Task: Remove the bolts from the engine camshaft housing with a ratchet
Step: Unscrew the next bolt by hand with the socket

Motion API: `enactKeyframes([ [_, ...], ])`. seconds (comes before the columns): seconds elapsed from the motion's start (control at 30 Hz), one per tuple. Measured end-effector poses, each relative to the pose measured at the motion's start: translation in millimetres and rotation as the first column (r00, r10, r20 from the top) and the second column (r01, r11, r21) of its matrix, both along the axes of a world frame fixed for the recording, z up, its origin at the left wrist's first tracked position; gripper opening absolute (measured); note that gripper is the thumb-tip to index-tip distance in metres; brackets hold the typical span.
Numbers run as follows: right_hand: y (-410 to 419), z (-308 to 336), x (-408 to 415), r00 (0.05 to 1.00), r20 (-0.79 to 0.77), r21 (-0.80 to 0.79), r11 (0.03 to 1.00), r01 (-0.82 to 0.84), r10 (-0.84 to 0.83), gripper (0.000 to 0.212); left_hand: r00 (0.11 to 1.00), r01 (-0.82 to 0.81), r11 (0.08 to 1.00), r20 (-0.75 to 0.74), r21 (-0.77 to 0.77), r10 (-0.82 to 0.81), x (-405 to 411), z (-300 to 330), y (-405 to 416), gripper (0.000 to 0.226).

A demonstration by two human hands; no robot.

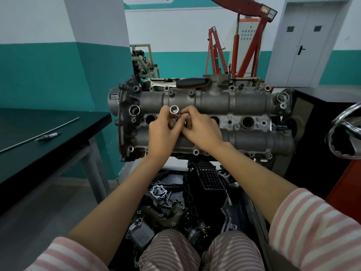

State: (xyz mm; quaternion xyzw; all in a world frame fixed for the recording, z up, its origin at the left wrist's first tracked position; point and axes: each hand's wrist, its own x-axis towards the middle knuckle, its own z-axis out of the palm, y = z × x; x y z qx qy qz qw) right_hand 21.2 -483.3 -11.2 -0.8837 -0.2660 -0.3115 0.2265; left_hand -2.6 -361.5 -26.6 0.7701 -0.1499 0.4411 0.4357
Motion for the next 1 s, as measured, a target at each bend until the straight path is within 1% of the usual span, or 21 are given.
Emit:
enactKeyframes([
  [0.1,-0.9,-1.2,1.2,0.999,0.040,-0.046,0.999,0.002,0.000,0.019,1.000,0.016,0.995,0.007,0.094,-0.016,-2.6,-1.1,1.9,0.018],
  [0.17,-0.8,-1.8,0.6,0.997,0.075,-0.083,0.997,0.000,0.007,0.020,0.999,0.003,0.988,0.035,0.157,-0.008,-4.1,-1.5,2.7,0.022],
  [0.2,-0.7,-2.0,0.3,0.996,0.088,-0.091,0.996,-0.005,0.013,0.022,0.999,-0.002,0.987,0.044,0.161,-0.005,-4.3,-1.3,2.9,0.024],
  [0.3,-0.5,-2.8,-0.1,0.993,0.117,-0.104,0.995,-0.015,0.028,0.028,0.999,-0.011,0.995,0.033,0.103,0.008,-1.3,-1.4,3.9,0.011],
  [0.37,-0.6,-3.3,0.4,0.995,0.100,-0.092,0.996,-0.017,0.026,0.030,1.000,-0.008,0.999,0.013,0.049,0.007,0.3,-1.2,3.3,0.014],
  [0.47,-0.5,-1.9,1.4,0.999,0.027,-0.021,1.000,-0.017,0.018,0.035,1.000,0.009,1.000,-0.009,0.005,-0.009,0.3,-0.2,1.8,0.023],
  [0.6,-0.5,-1.4,2.5,1.000,0.009,-0.010,1.000,-0.001,0.001,0.024,1.000,0.021,1.000,-0.019,-0.004,-0.021,-0.4,1.0,2.3,0.026],
  [0.77,-0.5,0.1,1.9,1.000,-0.017,0.022,1.000,-0.002,0.003,0.021,1.000,0.014,1.000,-0.013,-0.009,-0.014,-0.8,1.4,2.3,0.030],
  [0.9,-0.9,-0.8,1.2,0.999,0.044,-0.063,0.998,0.001,0.002,0.014,1.000,0.024,1.000,-0.006,-0.007,-0.024,-1.7,1.6,1.6,0.030],
  [1.0,-1.4,-1.9,1.8,0.997,0.075,-0.065,0.998,-0.010,0.015,0.017,1.000,0.009,0.999,-0.005,0.050,-0.009,-3.1,0.9,1.8,0.020],
])
